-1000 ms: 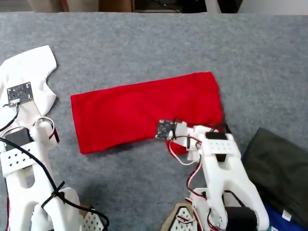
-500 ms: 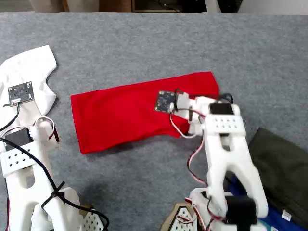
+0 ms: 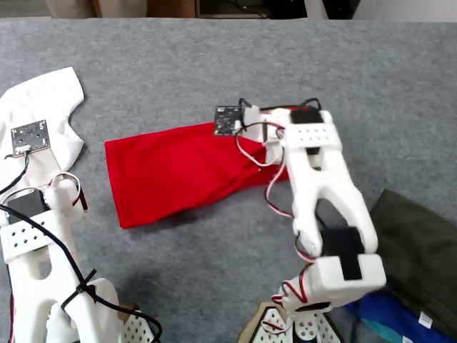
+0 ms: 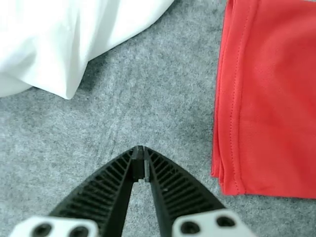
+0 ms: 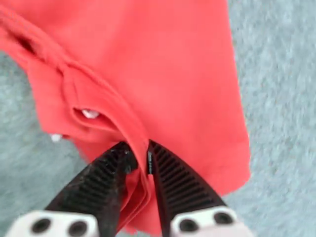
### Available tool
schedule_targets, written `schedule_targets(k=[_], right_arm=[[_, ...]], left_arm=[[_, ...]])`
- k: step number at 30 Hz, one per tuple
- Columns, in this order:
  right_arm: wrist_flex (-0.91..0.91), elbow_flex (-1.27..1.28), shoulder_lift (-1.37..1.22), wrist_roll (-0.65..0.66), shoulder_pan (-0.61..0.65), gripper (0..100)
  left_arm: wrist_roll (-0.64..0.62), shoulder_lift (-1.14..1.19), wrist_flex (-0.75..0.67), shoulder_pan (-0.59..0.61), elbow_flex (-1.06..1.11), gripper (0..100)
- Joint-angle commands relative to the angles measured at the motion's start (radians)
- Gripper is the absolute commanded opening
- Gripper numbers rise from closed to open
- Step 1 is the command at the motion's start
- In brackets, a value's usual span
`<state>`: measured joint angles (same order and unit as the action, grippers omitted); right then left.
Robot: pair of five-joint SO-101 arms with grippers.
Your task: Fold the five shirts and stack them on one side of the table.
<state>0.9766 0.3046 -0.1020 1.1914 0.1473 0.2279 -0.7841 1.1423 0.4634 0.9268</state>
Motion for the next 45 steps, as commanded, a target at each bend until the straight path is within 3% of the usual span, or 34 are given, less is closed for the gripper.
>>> schedule_targets(k=[1,4,7,15,20,25,30,35,45], right_arm=[[-0.080,-0.064,-0.030,0.012,0.018,9.4],[-0.183,-0.064,-0.053,0.012,0.008,23.9],[-0.226,-0.064,-0.054,0.012,-0.005,29.7],[-0.218,-0.064,0.002,0.012,-0.048,22.7],[-0.118,-0.064,0.125,-0.048,-0.047,0.9],[-0.009,-0.070,0.226,-0.259,-0.025,0.5],[0.130,-0.047,0.240,-0.365,0.053,0.5],[0.017,-0.021,0.048,-0.494,0.088,0.5],[0.017,-0.226,-0.268,-0.562,0.180,0.5]], left_arm=[[0.009,-0.022,-0.015,0.005,-0.012,2],[0.011,-0.024,-0.014,0.005,-0.012,2],[0.011,-0.025,-0.014,0.005,-0.012,2],[0.011,-0.025,-0.015,0.005,-0.014,2],[0.011,-0.025,-0.012,0.005,-0.018,2],[0.008,-0.022,0.044,0.008,-0.101,2],[0.009,-0.021,0.109,0.005,-0.175,2],[0.009,-0.021,0.135,0.005,-0.181,2],[0.011,-0.027,0.198,0.011,-0.180,2]])
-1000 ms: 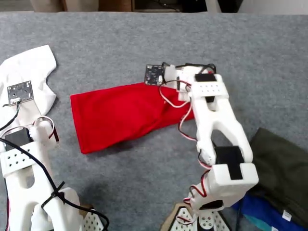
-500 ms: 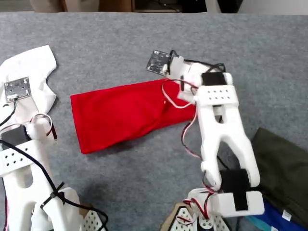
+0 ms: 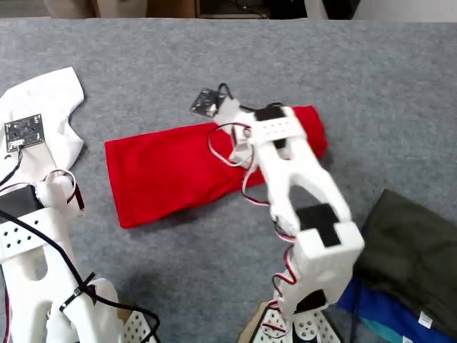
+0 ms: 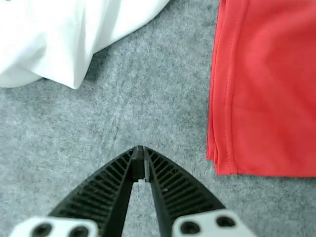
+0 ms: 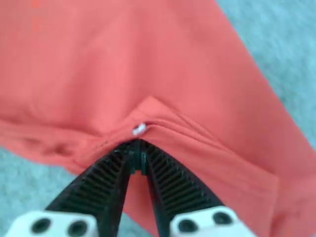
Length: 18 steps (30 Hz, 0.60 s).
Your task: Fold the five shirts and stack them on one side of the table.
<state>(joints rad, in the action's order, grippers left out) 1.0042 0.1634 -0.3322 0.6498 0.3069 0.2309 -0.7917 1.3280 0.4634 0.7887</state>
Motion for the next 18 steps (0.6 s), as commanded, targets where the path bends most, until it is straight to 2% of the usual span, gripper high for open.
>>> schedule_targets(k=[1,7,12,15,18], right_arm=[[-0.011,-0.104,-0.053,-0.029,0.021,0.5],[0.149,-0.206,-0.001,-0.035,0.004,0.5],[0.305,-0.309,0.194,-0.035,-0.068,0.5],[0.341,-0.357,0.309,-0.035,-0.133,0.5],[0.338,-0.369,0.372,-0.041,-0.199,0.5]], left_arm=[[0.008,-0.021,0.012,0.011,-0.038,2],[0.008,-0.013,0.034,0.003,-0.040,3],[-0.003,-0.012,0.037,0.002,-0.074,16],[-0.071,-0.010,0.034,0.000,-0.110,21],[-0.146,0.042,0.052,-0.064,-0.146,23]])
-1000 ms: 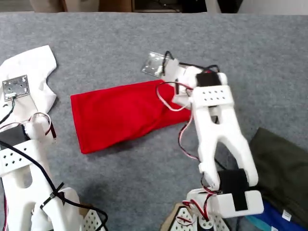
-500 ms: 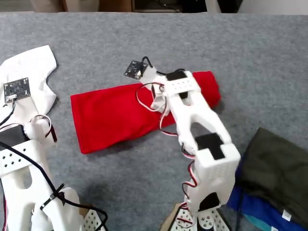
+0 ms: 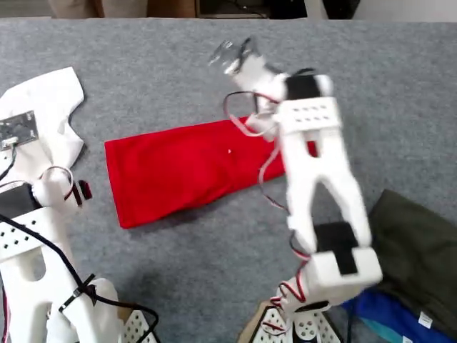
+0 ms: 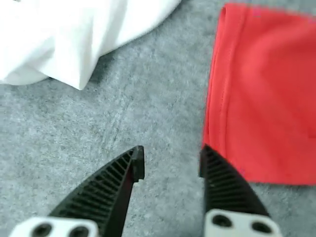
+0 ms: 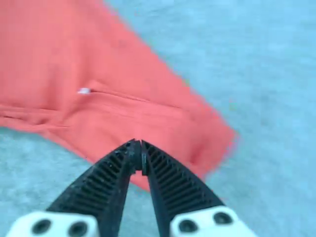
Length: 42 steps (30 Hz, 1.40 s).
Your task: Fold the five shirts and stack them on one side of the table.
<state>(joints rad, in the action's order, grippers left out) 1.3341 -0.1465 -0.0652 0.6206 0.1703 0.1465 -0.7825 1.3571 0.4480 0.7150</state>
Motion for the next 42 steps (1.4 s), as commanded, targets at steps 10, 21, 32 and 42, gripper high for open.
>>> schedule_targets(k=[10,21,32,42], right_arm=[[-0.121,-0.036,0.096,-0.068,-0.231,0.5],[-0.129,-0.053,0.094,-0.068,-0.278,0.5],[-0.143,-0.053,0.096,-0.068,-0.303,0.5],[-0.144,-0.067,0.094,-0.068,-0.317,0.6]], left_arm=[[-0.123,0.469,0.040,-0.144,-0.288,25],[-0.190,0.816,0.066,-0.153,-0.528,24],[-0.190,1.026,0.009,-0.199,-0.614,24],[-0.189,1.132,-0.051,-0.213,-0.611,24]])
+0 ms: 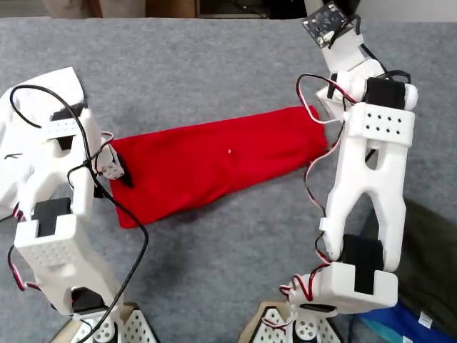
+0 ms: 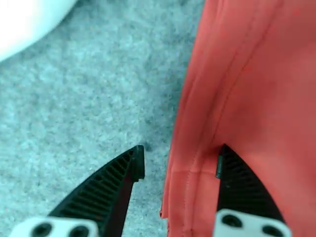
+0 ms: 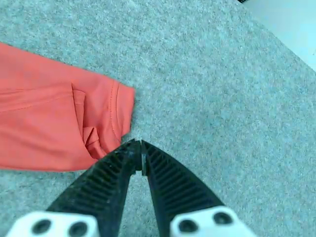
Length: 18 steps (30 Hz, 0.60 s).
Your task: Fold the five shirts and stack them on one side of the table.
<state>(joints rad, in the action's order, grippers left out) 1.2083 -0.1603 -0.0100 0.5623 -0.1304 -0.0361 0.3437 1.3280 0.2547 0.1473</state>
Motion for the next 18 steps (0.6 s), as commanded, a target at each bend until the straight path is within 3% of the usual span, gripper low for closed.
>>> schedule_targets(k=[1,12,18], right_arm=[[-0.018,-0.053,0.039,-0.009,-0.016,0.6],[-0.018,-0.054,0.041,-0.009,-0.022,0.6],[-0.011,-0.125,0.068,-0.009,-0.163,0.6]], left_arm=[[-0.006,0.018,-0.032,-0.021,-0.041,23],[-0.008,0.150,-0.046,-0.026,-0.126,6],[-0.041,0.163,-0.043,-0.005,-0.181,2]])
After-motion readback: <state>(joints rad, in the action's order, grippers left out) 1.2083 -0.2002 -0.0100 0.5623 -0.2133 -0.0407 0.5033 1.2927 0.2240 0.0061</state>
